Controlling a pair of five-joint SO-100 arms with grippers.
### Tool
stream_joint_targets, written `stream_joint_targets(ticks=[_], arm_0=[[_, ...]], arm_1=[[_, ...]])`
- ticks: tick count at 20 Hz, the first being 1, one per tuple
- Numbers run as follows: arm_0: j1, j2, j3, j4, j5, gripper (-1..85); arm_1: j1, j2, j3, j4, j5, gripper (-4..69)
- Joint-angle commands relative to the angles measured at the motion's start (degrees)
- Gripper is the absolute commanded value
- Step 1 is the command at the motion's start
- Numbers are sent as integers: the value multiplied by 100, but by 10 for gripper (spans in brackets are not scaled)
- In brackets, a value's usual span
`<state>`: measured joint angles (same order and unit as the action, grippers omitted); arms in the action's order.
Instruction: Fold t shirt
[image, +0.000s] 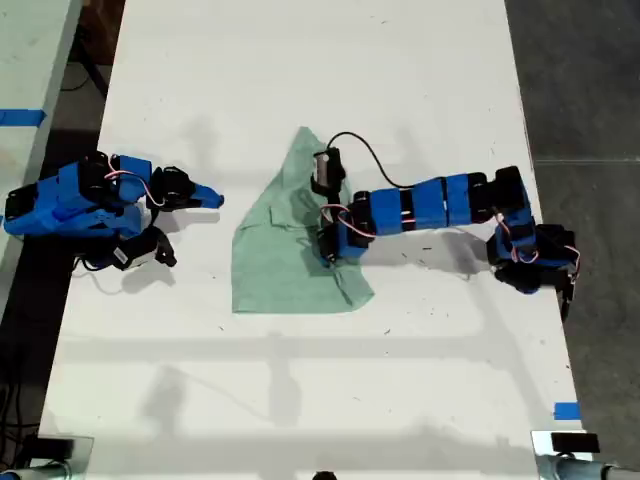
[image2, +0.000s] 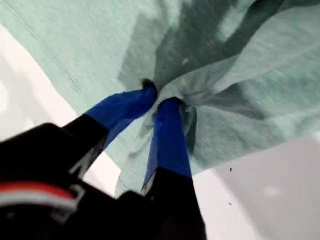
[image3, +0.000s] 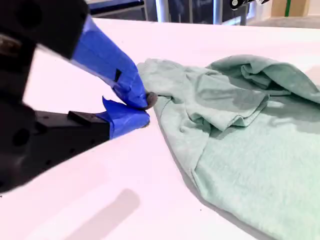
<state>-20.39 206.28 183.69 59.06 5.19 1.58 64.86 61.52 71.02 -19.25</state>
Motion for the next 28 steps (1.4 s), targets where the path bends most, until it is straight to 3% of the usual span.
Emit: stream_joint_targets(ticks=[1, 3, 10, 14, 17, 18, 21, 23, 26, 28], arm_0=[[-123, 35, 35, -44, -88, 0], [-123, 35, 35, -44, -88, 0], [-123, 35, 35, -44, -88, 0], [-114, 35, 35, -35, -88, 0], [-114, 35, 35, -35, -88, 0], [-114, 35, 35, -35, -88, 0], [-114, 35, 35, -35, -97, 0], [-114, 35, 35, -35, -88, 0], [-105, 35, 35, -44, -97, 0], [-88, 35, 35, -44, -105, 0]], arm_1=[[-88, 334, -404, -158, -79, 170], [-53, 624, -246, -158, -105, 195], [-79, 1942, 229, -53, -220, 186], [-9, 2962, 835, 809, -9, 156], [378, 4808, 3278, 606, 308, 121], [510, 5722, 4351, 290, 413, 10], [923, 8754, 7295, -369, 466, -2], [1143, 10758, 8807, -316, 387, -2], [1248, 13623, 10441, 369, 264, -2], [1433, 13605, 10942, 299, 9, -2]])
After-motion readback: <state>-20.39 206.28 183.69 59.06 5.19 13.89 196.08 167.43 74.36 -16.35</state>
